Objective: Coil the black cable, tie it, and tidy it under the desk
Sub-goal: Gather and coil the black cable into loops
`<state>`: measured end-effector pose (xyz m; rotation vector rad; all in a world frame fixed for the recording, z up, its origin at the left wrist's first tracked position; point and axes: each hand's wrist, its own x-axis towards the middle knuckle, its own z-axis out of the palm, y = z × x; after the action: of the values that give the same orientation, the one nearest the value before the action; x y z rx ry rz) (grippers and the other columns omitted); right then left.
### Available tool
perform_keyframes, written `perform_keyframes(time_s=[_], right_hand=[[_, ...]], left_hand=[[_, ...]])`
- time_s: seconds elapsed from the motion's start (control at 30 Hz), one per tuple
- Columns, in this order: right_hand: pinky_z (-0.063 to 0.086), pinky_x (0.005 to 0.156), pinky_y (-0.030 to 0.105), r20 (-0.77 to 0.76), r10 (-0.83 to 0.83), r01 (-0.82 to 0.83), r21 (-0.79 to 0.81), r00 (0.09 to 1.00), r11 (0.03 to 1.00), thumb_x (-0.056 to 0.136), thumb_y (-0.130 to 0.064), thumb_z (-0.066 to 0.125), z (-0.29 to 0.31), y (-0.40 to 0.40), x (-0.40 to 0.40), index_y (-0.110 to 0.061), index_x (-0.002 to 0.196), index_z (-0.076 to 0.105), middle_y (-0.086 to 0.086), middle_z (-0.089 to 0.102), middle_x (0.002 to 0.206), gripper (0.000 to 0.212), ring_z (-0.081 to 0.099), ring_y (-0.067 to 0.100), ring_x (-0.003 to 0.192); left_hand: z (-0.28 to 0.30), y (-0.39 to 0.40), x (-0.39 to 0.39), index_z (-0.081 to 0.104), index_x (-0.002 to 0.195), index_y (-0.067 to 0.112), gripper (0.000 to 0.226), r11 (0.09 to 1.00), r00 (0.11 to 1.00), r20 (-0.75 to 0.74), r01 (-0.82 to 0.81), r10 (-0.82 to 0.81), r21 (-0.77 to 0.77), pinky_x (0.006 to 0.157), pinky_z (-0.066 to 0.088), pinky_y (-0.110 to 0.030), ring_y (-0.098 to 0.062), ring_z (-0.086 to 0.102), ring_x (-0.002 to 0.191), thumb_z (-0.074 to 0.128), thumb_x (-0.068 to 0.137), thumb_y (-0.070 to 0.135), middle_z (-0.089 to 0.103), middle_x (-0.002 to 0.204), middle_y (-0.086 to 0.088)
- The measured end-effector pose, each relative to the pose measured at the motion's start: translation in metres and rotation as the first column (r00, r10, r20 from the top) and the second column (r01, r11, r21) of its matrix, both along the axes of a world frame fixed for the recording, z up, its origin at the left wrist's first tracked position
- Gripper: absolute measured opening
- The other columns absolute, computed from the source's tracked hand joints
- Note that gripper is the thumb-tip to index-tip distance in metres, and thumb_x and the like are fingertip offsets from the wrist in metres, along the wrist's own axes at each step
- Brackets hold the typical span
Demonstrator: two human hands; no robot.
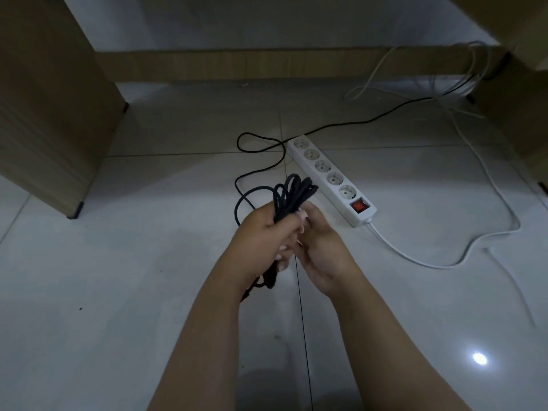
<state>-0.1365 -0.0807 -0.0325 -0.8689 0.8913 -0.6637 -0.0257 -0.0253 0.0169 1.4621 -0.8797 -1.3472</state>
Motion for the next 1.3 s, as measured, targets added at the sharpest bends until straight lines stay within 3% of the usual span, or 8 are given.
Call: perform_keyframes(time_s=[0.1,0.17,0.3,0.47,0.63,0.83,1.0,1.3], right_hand=[[0.05,0.049,0.019,-0.016,0.169,-0.169,-0.01,0.986,0.986,0.106,-0.02,0.031,0.004,0.007,0.001,0.0,0.136,0.046,0.012,0.074,0.083,0.039,0.066,0.004,0.058],[0.044,0.042,0.014,0.016,0.206,-0.206,0.026,0.979,0.978,0.104,-0.008,0.03,-0.005,0.012,-0.004,0.013,0.138,0.033,-0.005,0.066,0.054,0.04,0.056,0.0,0.042],[0.049,0.052,0.015,-0.129,0.231,-0.243,-0.083,0.964,0.967,0.095,-0.034,0.039,-0.013,0.01,-0.003,-0.03,0.127,0.055,-0.016,0.07,0.066,0.036,0.065,0.003,0.065],[0.056,0.066,0.023,0.042,0.29,-0.282,-0.139,0.956,0.949,0.09,-0.016,0.045,-0.001,-0.001,-0.013,-0.02,0.129,0.056,0.008,0.071,0.112,0.041,0.07,0.019,0.095],[0.049,0.082,0.039,-0.126,-0.033,0.005,-0.212,0.991,0.977,0.085,-0.014,0.054,0.001,-0.011,-0.016,-0.014,0.088,0.071,0.01,0.069,0.085,0.018,0.062,0.026,0.084],[0.027,0.045,0.02,-0.029,-0.353,0.328,-0.31,0.935,0.892,0.093,-0.015,0.063,0.026,-0.023,-0.024,-0.013,0.085,0.072,-0.002,0.042,0.056,0.013,0.028,0.009,0.047],[0.03,0.049,0.019,0.226,-0.094,0.128,-0.139,0.97,0.982,0.099,-0.007,0.047,0.039,-0.015,-0.011,-0.005,0.109,0.069,-0.004,0.055,0.072,0.024,0.038,0.007,0.056],[0.037,0.04,0.023,0.055,0.041,-0.031,-0.172,0.998,0.985,0.088,0.0,0.064,0.032,0.006,0.01,-0.007,0.087,0.06,0.003,0.062,0.058,0.008,0.055,0.016,0.048]], left_hand=[[0.005,0.003,-0.004,0.048,0.069,0.01,0.03,0.985,0.975,-0.144,0.164,-0.169,-0.049,0.044,0.032,-0.024,-0.014,0.025,0.038,0.053,0.094,0.025,0.029,0.045,0.0],[0.004,0.003,-0.006,0.047,0.069,0.01,0.029,0.972,0.959,-0.162,0.229,-0.234,-0.048,0.046,0.03,-0.024,-0.014,0.024,0.037,0.054,0.09,0.028,0.027,0.046,-0.002],[0.005,0.005,-0.004,0.047,0.073,0.01,0.026,0.951,0.926,-0.221,0.309,-0.306,-0.023,0.047,0.029,-0.023,-0.012,0.022,0.037,0.056,0.089,0.029,0.026,0.047,-0.003],[0.008,0.006,-0.008,0.045,0.07,0.01,0.027,0.936,0.91,-0.227,0.35,-0.346,-0.026,0.047,0.029,-0.021,-0.01,0.021,0.038,0.055,0.09,0.026,0.024,0.047,-0.003],[0.006,0.007,0.0,0.046,0.07,0.01,0.027,0.936,0.904,-0.247,0.349,-0.35,-0.048,0.042,0.028,-0.019,-0.011,0.021,0.035,0.05,0.095,0.02,0.022,0.047,-0.003],[-0.004,0.007,0.01,0.047,0.074,0.008,0.029,0.988,0.985,-0.086,0.151,-0.151,-0.008,0.042,0.031,-0.023,-0.013,0.026,0.039,0.054,0.097,0.024,0.03,0.048,0.0],[-0.018,0.0,0.003,0.06,0.084,0.004,0.029,0.968,0.967,0.105,-0.221,0.234,-0.122,0.046,0.038,-0.027,-0.013,0.036,0.043,0.054,0.099,0.029,0.038,0.046,0.006],[-0.02,-0.004,0.005,0.064,0.1,0.006,0.024,0.909,0.92,0.082,-0.36,0.384,-0.211,0.045,0.046,-0.028,-0.016,0.05,0.044,0.053,0.1,0.028,0.058,0.056,0.006]])
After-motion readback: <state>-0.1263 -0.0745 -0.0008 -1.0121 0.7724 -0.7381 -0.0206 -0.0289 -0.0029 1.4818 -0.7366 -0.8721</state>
